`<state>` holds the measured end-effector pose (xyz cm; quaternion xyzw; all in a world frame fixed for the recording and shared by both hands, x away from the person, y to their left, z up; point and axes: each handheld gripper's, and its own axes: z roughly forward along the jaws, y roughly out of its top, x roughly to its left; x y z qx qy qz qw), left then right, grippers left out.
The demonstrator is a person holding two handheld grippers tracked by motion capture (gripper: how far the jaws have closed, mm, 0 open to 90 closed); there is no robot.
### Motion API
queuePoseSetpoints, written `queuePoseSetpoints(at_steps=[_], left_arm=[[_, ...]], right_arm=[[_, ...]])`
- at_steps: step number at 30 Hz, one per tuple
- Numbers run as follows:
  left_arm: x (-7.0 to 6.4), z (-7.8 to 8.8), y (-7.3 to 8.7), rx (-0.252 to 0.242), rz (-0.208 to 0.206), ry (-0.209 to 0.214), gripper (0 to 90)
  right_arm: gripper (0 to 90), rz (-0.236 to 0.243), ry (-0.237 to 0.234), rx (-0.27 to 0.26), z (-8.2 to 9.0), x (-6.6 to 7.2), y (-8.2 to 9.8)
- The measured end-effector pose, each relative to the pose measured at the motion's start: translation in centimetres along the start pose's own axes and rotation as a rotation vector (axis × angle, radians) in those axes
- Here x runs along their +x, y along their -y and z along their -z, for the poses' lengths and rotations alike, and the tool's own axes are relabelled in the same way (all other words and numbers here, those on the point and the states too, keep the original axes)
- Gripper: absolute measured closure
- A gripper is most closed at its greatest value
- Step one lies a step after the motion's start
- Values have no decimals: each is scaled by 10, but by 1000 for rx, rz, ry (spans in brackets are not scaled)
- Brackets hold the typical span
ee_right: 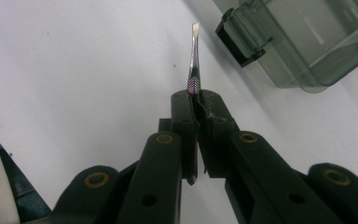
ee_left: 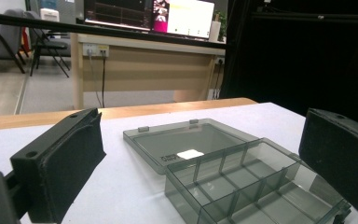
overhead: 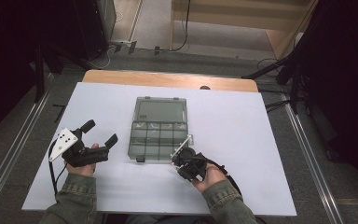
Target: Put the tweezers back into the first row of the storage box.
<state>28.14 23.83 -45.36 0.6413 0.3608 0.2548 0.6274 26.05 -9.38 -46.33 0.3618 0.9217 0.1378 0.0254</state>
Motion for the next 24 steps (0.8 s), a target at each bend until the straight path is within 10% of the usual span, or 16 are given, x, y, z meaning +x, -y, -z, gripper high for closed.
queuePoseSetpoints(at_steps=[24], left_arm=[[0, 0, 0, 2, 3, 5, 0]], right_arm=[[873, 50, 42, -76, 25, -13, -24]])
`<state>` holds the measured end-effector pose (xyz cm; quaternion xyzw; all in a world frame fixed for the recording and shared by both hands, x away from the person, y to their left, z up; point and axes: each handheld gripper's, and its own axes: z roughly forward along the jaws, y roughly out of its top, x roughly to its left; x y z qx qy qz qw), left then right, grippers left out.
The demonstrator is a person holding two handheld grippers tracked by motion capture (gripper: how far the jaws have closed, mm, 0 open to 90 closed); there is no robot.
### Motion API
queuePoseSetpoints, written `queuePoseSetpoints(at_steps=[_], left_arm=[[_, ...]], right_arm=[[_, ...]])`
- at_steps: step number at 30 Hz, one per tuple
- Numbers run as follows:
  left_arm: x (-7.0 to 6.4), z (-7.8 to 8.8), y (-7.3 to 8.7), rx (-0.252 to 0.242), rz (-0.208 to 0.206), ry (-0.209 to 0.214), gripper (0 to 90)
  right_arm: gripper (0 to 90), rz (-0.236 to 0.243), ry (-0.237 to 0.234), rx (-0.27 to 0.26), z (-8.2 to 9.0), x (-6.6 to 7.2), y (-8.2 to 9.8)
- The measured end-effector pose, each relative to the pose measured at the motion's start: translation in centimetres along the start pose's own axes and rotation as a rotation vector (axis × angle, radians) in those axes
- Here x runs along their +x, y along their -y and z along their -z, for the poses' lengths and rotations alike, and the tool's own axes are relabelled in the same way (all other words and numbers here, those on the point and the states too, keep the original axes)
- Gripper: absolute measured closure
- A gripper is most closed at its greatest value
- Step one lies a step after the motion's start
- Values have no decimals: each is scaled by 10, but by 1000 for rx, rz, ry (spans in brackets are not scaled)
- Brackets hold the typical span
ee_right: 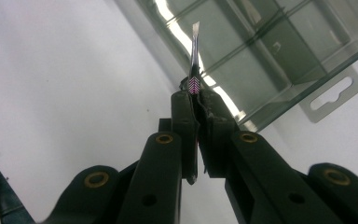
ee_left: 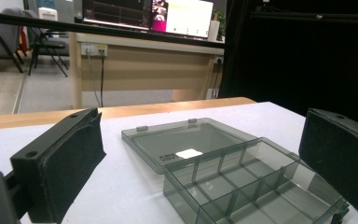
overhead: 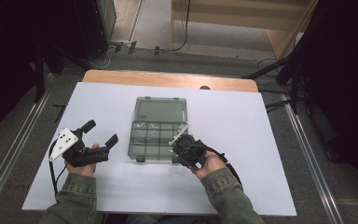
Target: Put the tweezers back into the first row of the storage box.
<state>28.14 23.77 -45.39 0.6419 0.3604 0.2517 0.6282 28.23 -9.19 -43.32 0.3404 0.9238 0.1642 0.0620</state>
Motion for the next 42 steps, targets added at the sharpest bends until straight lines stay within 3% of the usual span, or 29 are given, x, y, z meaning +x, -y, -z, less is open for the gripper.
queuePoseSetpoints(at_steps=[14, 42], left_arm=[[0, 0, 0, 1, 0, 2, 0], [0, -1, 0, 2, -2, 6, 0]], right_arm=[[873, 20, 41, -10, 11, -11, -22], [873, 66, 140, 14, -3, -36, -58]])
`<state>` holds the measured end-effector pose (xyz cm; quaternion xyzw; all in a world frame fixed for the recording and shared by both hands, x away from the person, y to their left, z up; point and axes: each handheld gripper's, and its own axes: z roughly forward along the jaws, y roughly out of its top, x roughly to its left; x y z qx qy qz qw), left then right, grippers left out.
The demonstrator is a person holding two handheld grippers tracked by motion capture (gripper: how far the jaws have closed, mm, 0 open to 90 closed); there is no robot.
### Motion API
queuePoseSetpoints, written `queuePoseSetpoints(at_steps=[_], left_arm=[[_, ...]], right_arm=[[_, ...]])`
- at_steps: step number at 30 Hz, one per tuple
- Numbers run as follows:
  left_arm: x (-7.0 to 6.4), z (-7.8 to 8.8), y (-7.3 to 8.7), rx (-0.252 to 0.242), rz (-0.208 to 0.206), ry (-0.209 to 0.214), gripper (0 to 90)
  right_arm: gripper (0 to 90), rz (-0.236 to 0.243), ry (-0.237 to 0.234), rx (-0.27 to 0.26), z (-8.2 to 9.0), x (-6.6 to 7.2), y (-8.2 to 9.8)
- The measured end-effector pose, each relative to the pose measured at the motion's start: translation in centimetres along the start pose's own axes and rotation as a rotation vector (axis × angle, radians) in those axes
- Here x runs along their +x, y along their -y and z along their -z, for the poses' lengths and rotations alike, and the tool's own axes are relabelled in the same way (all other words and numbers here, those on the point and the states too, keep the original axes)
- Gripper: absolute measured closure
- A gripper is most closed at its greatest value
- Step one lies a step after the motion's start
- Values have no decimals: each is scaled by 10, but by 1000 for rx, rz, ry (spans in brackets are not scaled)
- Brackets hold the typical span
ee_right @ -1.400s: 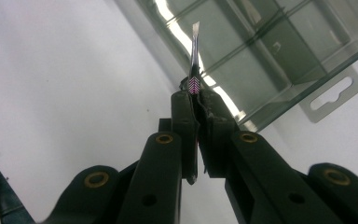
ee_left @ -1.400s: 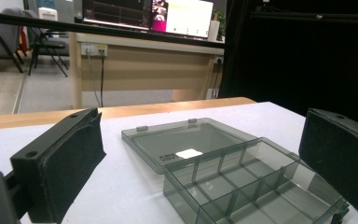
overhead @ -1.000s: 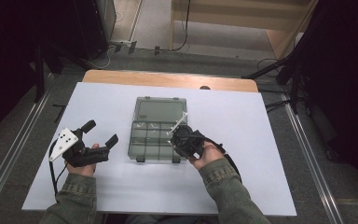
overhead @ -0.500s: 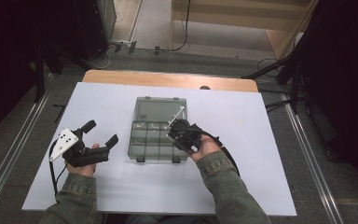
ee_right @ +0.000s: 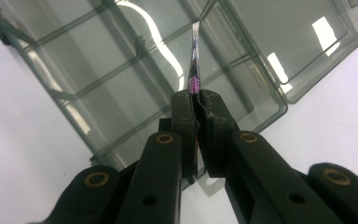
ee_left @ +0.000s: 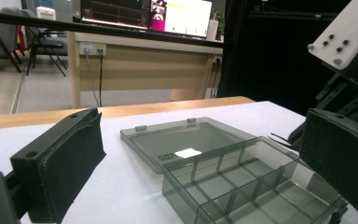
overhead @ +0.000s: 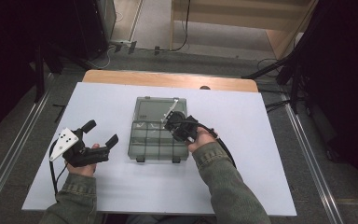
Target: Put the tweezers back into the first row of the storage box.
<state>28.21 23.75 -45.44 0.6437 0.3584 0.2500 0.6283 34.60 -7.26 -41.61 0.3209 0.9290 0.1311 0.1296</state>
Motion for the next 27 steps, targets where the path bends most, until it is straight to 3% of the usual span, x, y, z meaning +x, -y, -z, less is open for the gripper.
queuePoseSetpoints(at_steps=[8, 12, 19, 26, 27], left_arm=[[0, -1, 0, 1, 2, 2, 0], [0, -1, 0, -1, 4, 3, 0], [0, -1, 0, 0, 5, 4, 0], [1, -1, 0, -3, 8, 5, 0], [1, -1, 0, -3, 8, 5, 0]], right_arm=[[873, 28, 62, -20, -11, -5, -6], [873, 24, 60, -36, -14, -6, -9], [872, 71, 90, -61, -21, -6, -11], [855, 37, 77, -105, -22, -8, -12], [696, 24, 71, -110, -20, -8, -11]])
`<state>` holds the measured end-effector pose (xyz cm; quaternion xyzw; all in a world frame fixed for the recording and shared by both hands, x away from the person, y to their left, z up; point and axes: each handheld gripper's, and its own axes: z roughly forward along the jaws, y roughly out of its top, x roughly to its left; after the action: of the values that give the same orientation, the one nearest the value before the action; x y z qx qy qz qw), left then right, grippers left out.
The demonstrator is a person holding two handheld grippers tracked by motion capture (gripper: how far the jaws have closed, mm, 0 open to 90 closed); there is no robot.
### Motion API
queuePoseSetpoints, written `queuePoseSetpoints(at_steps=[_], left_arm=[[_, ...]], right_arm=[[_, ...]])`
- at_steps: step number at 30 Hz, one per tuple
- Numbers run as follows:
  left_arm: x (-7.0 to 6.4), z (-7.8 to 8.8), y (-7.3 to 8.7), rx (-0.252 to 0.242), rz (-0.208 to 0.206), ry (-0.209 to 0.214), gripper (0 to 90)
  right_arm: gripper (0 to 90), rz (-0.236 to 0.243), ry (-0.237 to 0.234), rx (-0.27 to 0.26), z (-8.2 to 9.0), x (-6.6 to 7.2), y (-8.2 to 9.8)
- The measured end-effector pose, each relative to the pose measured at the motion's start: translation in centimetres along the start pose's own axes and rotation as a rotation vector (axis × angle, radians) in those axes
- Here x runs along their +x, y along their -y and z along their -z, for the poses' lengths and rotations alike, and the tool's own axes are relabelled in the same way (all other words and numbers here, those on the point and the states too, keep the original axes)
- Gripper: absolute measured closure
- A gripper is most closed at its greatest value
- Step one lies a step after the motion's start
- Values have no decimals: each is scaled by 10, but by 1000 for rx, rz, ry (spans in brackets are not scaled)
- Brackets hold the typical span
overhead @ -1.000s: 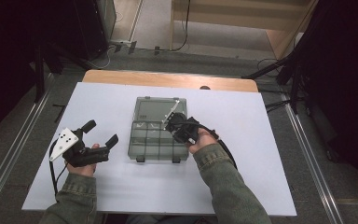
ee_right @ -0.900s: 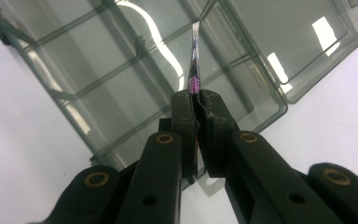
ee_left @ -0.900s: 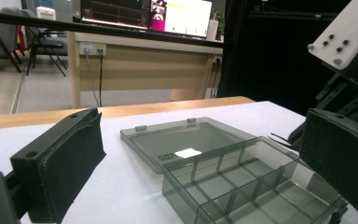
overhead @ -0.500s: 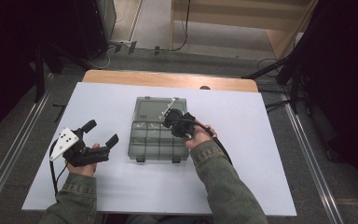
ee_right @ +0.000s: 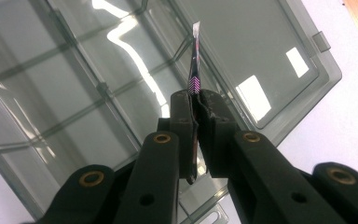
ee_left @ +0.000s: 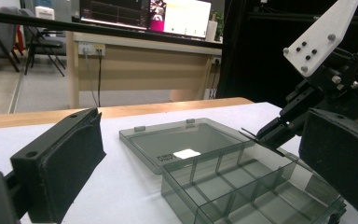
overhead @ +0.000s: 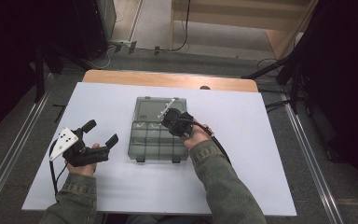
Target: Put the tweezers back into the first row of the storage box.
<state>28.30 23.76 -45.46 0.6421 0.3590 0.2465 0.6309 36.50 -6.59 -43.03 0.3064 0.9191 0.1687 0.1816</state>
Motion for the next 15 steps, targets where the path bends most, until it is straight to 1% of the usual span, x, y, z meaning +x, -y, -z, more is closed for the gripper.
queuePoseSetpoints(at_steps=[1, 2, 3, 4, 7, 10, 15], left_arm=[[0, 0, 0, 0, 0, 0, 0], [0, 0, 0, 0, 0, 0, 0], [0, 0, 0, 0, 0, 0, 0], [0, 0, 0, -1, 1, 0, 0], [0, 0, 0, 0, 0, 0, 0], [0, 0, 0, 0, 2, 0, 0], [1, 0, 0, 1, 3, 0, 0]], right_arm=[[612, -8, 21, -7, 0, 0, 0], [647, -18, 22, -5, 1, -1, 0], [634, -12, 25, -12, 2, -1, 1], [629, -16, 25, -13, 4, -2, 1], [556, -38, 33, -22, 7, -4, 3], [509, -55, 42, -44, 8, -7, 3], [419, -67, 52, -32, 3, -7, 3]])
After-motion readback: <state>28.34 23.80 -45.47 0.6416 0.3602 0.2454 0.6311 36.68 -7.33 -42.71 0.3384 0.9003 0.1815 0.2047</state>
